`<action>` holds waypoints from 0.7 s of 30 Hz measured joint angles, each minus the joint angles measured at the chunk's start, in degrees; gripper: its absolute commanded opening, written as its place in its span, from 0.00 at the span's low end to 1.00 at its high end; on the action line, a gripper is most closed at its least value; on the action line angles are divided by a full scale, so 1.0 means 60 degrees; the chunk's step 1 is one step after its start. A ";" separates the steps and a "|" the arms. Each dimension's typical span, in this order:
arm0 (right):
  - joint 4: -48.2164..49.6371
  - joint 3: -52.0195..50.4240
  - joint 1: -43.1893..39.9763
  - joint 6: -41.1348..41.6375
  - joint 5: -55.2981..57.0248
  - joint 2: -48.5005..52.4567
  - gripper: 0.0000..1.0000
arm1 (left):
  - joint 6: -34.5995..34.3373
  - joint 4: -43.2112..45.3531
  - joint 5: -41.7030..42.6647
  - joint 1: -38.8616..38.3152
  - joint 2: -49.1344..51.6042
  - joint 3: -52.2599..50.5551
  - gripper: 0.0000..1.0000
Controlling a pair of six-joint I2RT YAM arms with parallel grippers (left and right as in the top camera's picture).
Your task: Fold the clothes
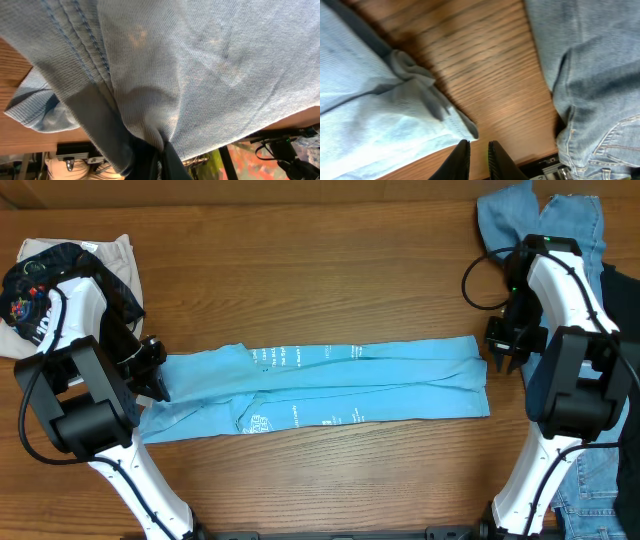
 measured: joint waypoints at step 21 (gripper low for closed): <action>0.1938 -0.1359 0.0200 -0.2419 -0.3344 -0.0033 0.18 | -0.0146 0.0000 -0.0251 0.0000 0.0000 -0.0018 0.17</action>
